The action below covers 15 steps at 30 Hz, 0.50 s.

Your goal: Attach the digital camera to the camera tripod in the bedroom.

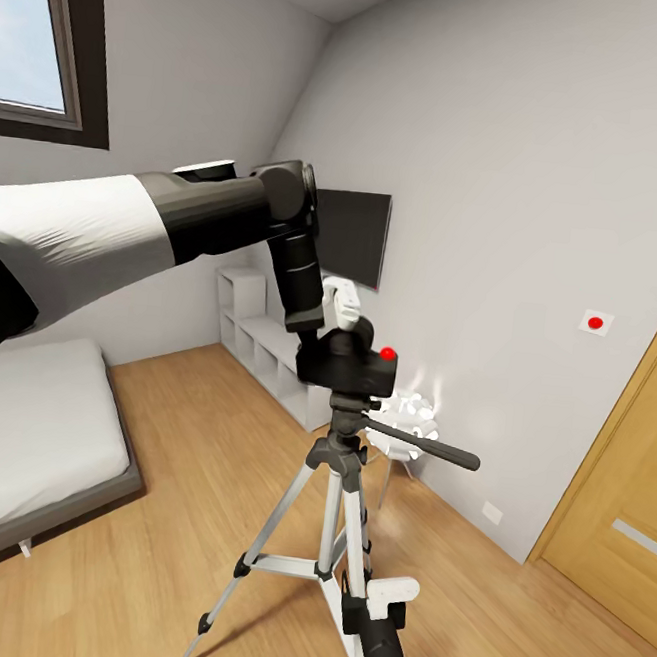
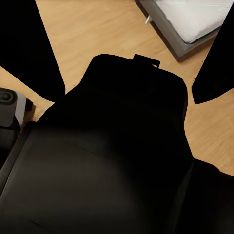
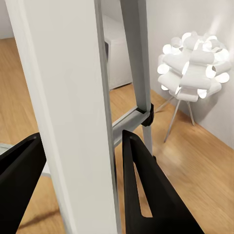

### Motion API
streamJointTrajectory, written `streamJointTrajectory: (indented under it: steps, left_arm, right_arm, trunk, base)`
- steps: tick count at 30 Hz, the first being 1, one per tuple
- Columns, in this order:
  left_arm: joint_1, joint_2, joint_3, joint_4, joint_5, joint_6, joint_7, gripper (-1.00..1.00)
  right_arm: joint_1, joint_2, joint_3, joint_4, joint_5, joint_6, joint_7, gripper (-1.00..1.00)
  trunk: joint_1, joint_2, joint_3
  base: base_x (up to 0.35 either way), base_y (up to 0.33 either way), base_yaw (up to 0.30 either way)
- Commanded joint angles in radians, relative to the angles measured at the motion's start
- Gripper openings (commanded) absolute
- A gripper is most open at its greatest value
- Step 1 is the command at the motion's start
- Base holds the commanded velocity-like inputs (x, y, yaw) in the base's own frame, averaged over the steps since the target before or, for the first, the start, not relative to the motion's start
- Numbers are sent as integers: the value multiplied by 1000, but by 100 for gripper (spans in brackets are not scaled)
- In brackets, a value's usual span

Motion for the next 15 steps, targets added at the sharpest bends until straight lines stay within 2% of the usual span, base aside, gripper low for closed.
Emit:
streamJointTrajectory:
  steps: [1,5,15]
  left_arm:
    - [-2,0,-3,1,5,10,4,-100]
    - [-1,0,-3,2,6,14,38,-100]
    - [29,-1,-3,0,6,17,47,-100]
  right_arm:
    - [0,1,3,83,30,-20,9,-100]
    - [0,1,3,83,30,-20,9,-100]
    - [0,1,3,83,30,-20,9,-100]
  trunk:
    - [1,-1,-2]
    - [1,-1,-2]
    - [1,-1,-2]
  base:
    - [0,0,0]
    - [0,0,0]
    - [0,0,0]
